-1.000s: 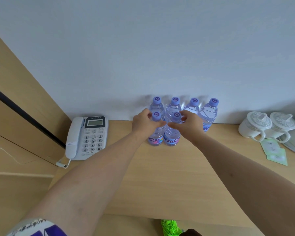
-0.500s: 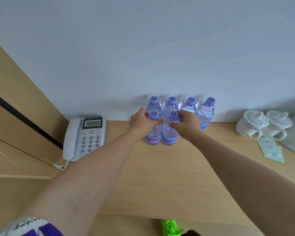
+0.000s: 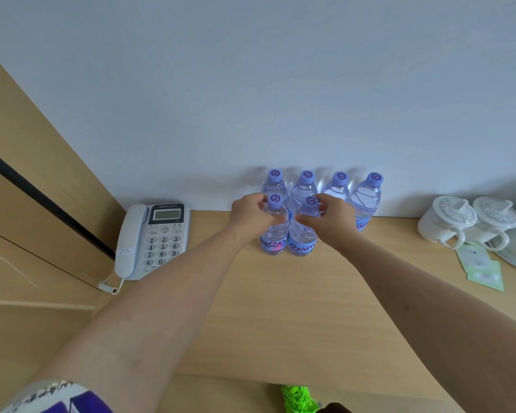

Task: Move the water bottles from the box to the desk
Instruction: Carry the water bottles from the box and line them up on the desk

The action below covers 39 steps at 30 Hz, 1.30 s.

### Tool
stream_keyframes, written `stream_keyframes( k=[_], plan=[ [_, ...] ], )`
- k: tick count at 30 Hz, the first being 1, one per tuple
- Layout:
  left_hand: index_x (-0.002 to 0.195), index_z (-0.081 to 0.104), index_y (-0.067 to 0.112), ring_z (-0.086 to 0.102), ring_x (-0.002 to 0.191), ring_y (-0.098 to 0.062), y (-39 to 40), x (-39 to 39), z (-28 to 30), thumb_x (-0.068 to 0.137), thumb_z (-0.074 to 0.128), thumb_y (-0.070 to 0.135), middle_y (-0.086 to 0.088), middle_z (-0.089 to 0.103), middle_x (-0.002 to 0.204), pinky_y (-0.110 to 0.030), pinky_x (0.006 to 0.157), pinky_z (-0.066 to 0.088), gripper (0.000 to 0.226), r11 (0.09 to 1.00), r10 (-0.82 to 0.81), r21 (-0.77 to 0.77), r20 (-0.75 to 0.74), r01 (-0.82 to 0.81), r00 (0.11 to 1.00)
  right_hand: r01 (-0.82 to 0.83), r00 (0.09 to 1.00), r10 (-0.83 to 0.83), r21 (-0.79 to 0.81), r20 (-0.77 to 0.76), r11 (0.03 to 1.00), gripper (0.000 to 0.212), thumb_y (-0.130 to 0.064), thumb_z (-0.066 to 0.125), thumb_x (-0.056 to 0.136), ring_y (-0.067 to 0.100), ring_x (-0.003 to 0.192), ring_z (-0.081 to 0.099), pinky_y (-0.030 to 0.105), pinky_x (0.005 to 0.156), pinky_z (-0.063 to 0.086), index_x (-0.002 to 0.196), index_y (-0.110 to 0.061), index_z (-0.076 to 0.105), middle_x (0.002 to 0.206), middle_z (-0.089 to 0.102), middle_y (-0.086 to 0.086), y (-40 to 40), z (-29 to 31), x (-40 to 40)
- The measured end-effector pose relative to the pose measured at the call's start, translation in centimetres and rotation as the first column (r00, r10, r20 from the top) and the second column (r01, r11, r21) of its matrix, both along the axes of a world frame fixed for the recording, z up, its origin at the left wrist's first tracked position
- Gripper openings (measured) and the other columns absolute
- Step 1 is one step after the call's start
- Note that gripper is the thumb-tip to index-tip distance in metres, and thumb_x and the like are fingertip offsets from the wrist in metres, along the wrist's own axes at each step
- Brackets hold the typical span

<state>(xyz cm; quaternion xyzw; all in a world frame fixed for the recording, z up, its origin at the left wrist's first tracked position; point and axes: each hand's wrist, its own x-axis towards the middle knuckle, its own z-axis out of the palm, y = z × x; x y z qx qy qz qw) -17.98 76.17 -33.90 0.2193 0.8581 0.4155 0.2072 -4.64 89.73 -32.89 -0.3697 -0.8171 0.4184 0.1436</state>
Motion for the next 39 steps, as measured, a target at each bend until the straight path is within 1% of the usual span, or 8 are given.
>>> stream_keyframes(
  k=[5,10,14,17,22,27,30,39],
  plan=[
    [0.095,0.066,0.023,0.061,0.085,-0.009,0.0,-0.2,0.0,0.062,0.093,0.045,0.011,0.064,0.092,-0.020,0.066,0.044,0.048,1.000,-0.010,-0.024,-0.029,0.009,1.000,-0.016,1.000,0.015,0.022,0.020,1.000,0.040,-0.027,0.081,0.078,0.019,0.083,0.057,0.029,0.072,0.042,0.114,-0.017,0.067,0.091,0.065,-0.001,0.2,-0.2,-0.3],
    [0.078,0.044,0.023,0.047,0.068,-0.005,0.8,0.3,-0.6,0.059,0.093,0.050,0.011,0.052,0.080,-0.025,0.057,0.034,0.059,0.999,-0.003,-0.043,-0.094,-0.001,0.996,-0.032,0.999,0.031,0.014,0.036,0.999,0.041,-0.027,0.078,0.081,0.023,0.094,0.059,0.031,0.077,0.045,0.117,-0.014,0.061,0.101,0.064,0.001,0.3,0.0,0.0],
    [0.095,0.056,0.025,0.059,0.084,-0.003,0.7,-0.1,-0.5,0.061,0.091,0.047,0.012,0.060,0.097,-0.026,0.066,0.050,0.054,0.997,-0.060,-0.038,0.011,0.060,0.998,-0.006,0.999,0.006,-0.001,0.036,1.000,0.041,-0.034,0.080,0.077,0.019,0.096,0.060,0.032,0.079,0.047,0.114,-0.022,0.066,0.105,0.065,-0.004,0.6,0.1,0.4],
    [0.102,0.069,0.029,0.065,0.098,-0.009,0.4,-0.4,-0.5,0.069,0.086,0.040,0.012,0.069,0.103,-0.017,0.069,0.046,0.038,0.994,-0.105,-0.005,0.000,0.105,0.995,0.012,1.000,-0.012,-0.022,0.014,1.000,0.043,-0.032,0.082,0.076,0.018,0.096,0.061,0.036,0.083,0.051,0.115,-0.022,0.068,0.105,0.065,-0.002,0.5,0.1,0.3],
    [0.078,0.052,0.024,0.052,0.067,-0.003,0.3,-0.3,-0.3,0.060,0.093,0.047,0.012,0.057,0.079,-0.022,0.056,0.036,0.050,0.998,-0.043,-0.039,-0.093,0.040,0.995,-0.019,1.000,0.020,-0.028,0.023,0.999,0.031,-0.024,0.078,0.079,0.024,0.091,0.062,0.035,0.078,0.051,0.108,-0.015,0.069,0.103,0.070,0.005,0.1,0.1,0.0],
    [0.074,0.043,0.025,0.046,0.063,-0.003,0.4,0.0,-0.1,0.058,0.093,0.050,0.012,0.051,0.075,-0.025,0.054,0.033,0.058,0.999,-0.024,-0.042,-0.105,0.019,0.994,-0.020,1.000,0.019,-0.049,-0.008,0.999,0.032,-0.030,0.082,0.076,0.016,0.082,0.060,0.029,0.063,0.047,0.101,-0.017,0.067,0.093,0.068,-0.001,-0.4,0.4,-0.1],
    [0.073,0.043,0.024,0.045,0.061,-0.003,0.4,0.1,-0.2,0.059,0.093,0.047,0.013,0.050,0.074,-0.023,0.054,0.032,0.056,0.999,-0.022,-0.029,-0.102,0.019,0.995,-0.007,1.000,0.007,-0.051,-0.003,0.999,0.030,-0.028,0.080,0.079,0.020,0.086,0.062,0.030,0.068,0.048,0.103,-0.015,0.068,0.096,0.070,0.003,-0.2,0.2,-0.1],
    [0.095,0.060,0.009,0.056,0.083,-0.014,-0.2,-0.4,-0.7,0.064,0.092,0.043,-0.004,0.068,0.102,-0.025,0.070,0.047,0.056,0.999,-0.032,0.016,-0.071,0.033,0.997,0.034,0.999,-0.034,-0.027,0.006,0.999,0.032,-0.030,0.084,0.076,0.024,0.090,0.066,0.041,0.079,0.056,0.101,-0.015,0.070,0.095,0.072,0.004,-0.3,-0.1,-0.5]
  ],
)
